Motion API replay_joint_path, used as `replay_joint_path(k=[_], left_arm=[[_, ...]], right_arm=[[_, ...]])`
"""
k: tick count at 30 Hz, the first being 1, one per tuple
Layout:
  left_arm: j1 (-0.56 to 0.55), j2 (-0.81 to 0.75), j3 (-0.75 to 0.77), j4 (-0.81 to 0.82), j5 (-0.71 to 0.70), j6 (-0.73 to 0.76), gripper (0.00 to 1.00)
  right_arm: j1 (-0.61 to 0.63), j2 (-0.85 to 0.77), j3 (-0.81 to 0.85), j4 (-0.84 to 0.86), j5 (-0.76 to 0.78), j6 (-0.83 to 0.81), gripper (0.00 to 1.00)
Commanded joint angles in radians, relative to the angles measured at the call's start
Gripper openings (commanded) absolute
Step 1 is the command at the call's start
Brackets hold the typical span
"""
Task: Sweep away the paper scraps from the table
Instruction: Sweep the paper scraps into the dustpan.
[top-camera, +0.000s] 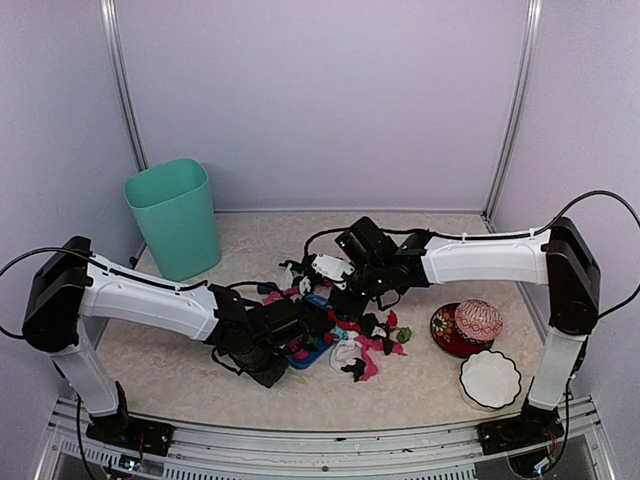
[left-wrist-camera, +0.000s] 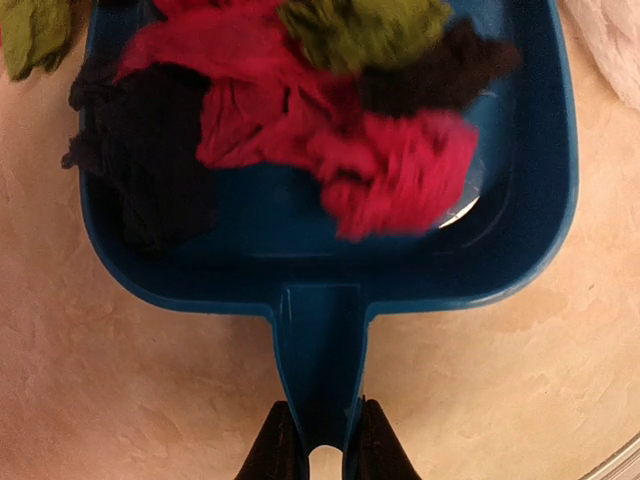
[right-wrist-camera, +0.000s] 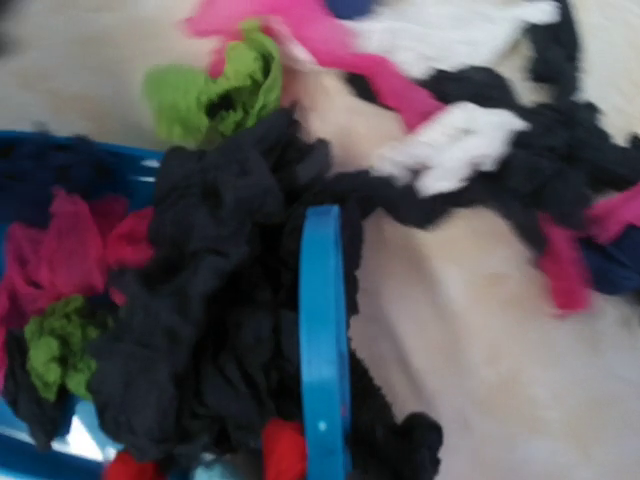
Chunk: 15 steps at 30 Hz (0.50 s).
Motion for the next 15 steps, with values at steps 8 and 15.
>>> replay_joint_path(k=[8, 15], left_arm=[[0.029, 0.022, -0.034, 0.094, 0.005, -0.012, 0.00], [0.038, 0.011, -0.063, 0.151, -0.005, -0.014, 0.00]], right_arm=[[0.055, -0.098, -0.035, -0.018, -0.128, 0.060, 0.00], [0.055, -0.141, -0.046, -0.002, -0.076, 0.089, 0.00]])
